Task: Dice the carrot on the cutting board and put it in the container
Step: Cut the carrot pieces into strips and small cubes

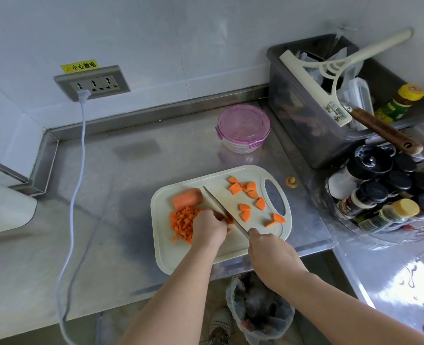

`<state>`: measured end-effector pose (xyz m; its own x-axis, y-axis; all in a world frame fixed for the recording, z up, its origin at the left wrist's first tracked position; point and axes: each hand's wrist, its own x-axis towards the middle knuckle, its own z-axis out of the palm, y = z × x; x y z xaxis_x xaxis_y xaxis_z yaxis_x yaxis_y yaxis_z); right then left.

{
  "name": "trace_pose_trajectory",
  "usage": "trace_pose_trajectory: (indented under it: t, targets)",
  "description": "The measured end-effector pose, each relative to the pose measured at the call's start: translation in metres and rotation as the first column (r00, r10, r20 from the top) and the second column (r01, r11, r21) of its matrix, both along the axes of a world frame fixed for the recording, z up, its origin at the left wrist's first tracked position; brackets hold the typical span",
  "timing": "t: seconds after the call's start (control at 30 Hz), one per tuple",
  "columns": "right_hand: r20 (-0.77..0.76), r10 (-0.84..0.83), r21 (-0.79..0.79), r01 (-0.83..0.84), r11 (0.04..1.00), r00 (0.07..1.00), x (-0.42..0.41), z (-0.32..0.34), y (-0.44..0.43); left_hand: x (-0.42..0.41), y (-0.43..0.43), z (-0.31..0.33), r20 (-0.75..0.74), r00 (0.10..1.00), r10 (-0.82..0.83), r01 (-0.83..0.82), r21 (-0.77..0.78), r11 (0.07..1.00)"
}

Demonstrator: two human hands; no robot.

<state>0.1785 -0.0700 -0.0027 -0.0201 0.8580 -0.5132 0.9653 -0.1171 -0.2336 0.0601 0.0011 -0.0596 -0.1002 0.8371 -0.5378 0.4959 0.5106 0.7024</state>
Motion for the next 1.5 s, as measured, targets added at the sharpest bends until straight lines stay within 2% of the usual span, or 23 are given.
trace_pose_trajectory:
  t: [0.13, 0.23, 0.33, 0.63, 0.77, 0.87, 1.0, 1.1, 1.17, 1.27, 1.33, 1.5]
  targets:
    - [0.018, 0.034, -0.032, -0.034, 0.999, 0.999, 0.002, -0.007, 0.001, 0.000, 0.002, -0.003, -0.020, 1.000, -0.005, 0.005, -0.023, 1.000]
    - [0.034, 0.073, -0.048, -0.071, 0.996, 0.997, 0.004, -0.018, 0.004, -0.001, 0.004, -0.004, -0.095, 0.995, -0.035, 0.033, -0.014, 0.999]
    - [0.002, 0.005, -0.034, -0.005, 0.999, 1.000, 0.004, -0.023, 0.004, -0.002, 0.004, -0.003, -0.118, 0.992, -0.053, 0.053, -0.006, 0.999]
    - [-0.002, -0.011, -0.033, 0.011, 0.999, 1.000, 0.001, -0.028, 0.013, -0.004, 0.004, -0.002, -0.109, 0.991, -0.075, 0.074, -0.012, 0.997]
    - [0.019, -0.023, 0.002, 0.023, 1.000, 1.000, 0.007, -0.025, 0.018, -0.003, 0.001, 0.005, 0.002, 0.999, -0.035, 0.035, -0.021, 0.999]
    - [0.069, 0.072, 0.074, -0.077, 0.994, 0.995, 0.014, -0.016, 0.016, -0.005, 0.000, 0.013, 0.097, 0.995, 0.005, -0.002, -0.027, 1.000]
    - [0.114, 0.160, 0.178, -0.178, 0.968, 0.981, 0.026, -0.005, 0.010, -0.037, 0.006, 0.032, 0.169, 0.972, 0.163, -0.178, 0.077, 0.981]
    - [0.111, 0.233, 0.191, -0.250, 0.949, 0.966, 0.034, -0.004, 0.003, -0.077, 0.009, 0.055, 0.112, 0.952, 0.284, -0.305, 0.294, 0.906]
    - [0.092, 0.272, 0.197, -0.286, 0.938, 0.958, 0.037, -0.004, -0.002, -0.091, 0.010, 0.070, 0.046, 0.950, 0.310, -0.300, 0.424, 0.855]
    - [0.094, 0.307, 0.210, -0.320, 0.924, 0.947, 0.040, -0.003, -0.008, -0.088, 0.014, 0.081, 0.002, 0.974, 0.225, -0.193, 0.519, 0.832]
    - [0.084, 0.257, 0.220, -0.269, 0.938, 0.963, 0.043, -0.004, -0.009, -0.080, 0.021, 0.079, -0.038, 0.985, 0.169, -0.123, 0.537, 0.835]
    - [0.035, 0.044, 0.272, -0.052, 0.961, 0.998, 0.057, -0.003, -0.001, -0.057, 0.030, 0.068, -0.126, 0.975, 0.181, -0.088, 0.530, 0.844]
